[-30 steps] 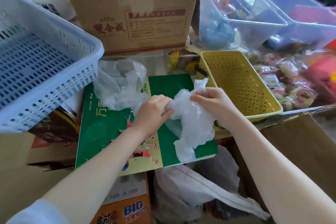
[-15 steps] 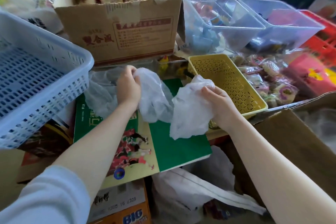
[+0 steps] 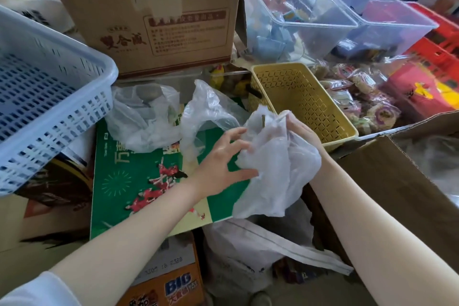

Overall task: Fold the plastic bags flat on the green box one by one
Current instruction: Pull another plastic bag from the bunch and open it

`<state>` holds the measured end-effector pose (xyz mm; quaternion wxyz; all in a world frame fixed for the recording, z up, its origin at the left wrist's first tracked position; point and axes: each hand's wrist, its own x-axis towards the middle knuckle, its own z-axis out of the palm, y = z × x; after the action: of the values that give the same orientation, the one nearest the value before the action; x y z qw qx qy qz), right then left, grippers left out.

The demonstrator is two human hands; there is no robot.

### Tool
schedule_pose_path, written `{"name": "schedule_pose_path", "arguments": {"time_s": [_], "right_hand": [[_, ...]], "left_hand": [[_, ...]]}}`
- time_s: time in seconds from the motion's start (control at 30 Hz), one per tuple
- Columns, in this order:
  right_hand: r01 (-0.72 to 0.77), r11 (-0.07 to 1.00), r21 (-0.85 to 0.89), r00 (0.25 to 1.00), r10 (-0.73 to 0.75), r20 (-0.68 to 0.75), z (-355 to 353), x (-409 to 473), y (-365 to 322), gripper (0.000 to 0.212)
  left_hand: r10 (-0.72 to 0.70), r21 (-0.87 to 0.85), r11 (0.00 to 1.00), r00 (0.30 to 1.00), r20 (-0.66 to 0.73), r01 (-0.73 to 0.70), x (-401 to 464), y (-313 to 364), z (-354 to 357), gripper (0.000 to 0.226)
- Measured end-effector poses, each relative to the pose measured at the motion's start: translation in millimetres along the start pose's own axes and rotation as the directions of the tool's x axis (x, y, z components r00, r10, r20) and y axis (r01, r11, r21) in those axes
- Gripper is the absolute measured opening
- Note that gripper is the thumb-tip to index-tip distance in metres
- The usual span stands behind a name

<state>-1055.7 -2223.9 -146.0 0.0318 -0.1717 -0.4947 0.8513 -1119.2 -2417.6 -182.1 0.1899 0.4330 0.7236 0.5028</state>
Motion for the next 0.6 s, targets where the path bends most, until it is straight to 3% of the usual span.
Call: {"name": "schedule_pose_path", "arguments": {"time_s": [0.03,0.13,0.23,0.27,0.33,0.4,0.47,0.53,0.6], "right_hand": [[-0.049,0.997,-0.054,0.998,0.047,-0.041,0.4,-2.1,5.8,0.018],[-0.236,0.927,-0.292,0.957,0.17,-0.233,7.3,-14.0,20.4,0.018],[-0.38,0.727,-0.572,0.92,0.233,-0.316,8.5,-28.1,28.9,0.024],[-0.396,0.677,-0.62,0.914,0.225,-0.338,8.1,-30.8,31.8,0.026],[-0.345,0.666,-0.662,0.911,0.068,-0.406,11.5,-34.5,31.5,0.021],[-0.171,0.718,-0.675,0.92,-0.129,-0.371,23.7,-41.3,24.0,0.023],[-0.045,0.655,-0.754,0.953,-0.2,-0.23,42.1,-53.6,17.2,0.035],[0.004,0.476,-0.879,0.99,-0.123,-0.062,58.9,-67.4,17.5,0.041],[0.032,0.202,-0.979,0.999,-0.038,0.025,65.5,-75.3,27.1,0.044]], "left_hand": [[0.008,0.006,1.0,0.999,-0.038,-0.008,-3.0,-0.3,3.7,0.016],[0.038,-0.017,0.999,0.994,-0.098,-0.04,-14.6,4.7,4.6,0.024],[0.067,0.088,0.995,0.99,-0.127,-0.056,-34.0,5.5,0.6,0.026],[0.072,0.128,0.99,0.987,-0.144,-0.053,-41.9,3.7,-0.2,0.025],[0.067,0.196,0.98,0.976,-0.209,-0.026,-55.6,0.0,-2.3,0.026],[0.026,0.235,0.971,0.958,-0.286,0.043,-64.9,-2.0,-5.3,0.029],[-0.023,0.239,0.965,0.94,-0.339,0.11,-70.9,-1.2,-6.2,0.026],[-0.061,0.233,0.96,0.924,-0.378,0.158,-74.1,3.8,-3.6,0.026],[-0.082,0.207,0.962,0.908,-0.41,0.18,-76.5,12.4,-0.3,0.028]]}}
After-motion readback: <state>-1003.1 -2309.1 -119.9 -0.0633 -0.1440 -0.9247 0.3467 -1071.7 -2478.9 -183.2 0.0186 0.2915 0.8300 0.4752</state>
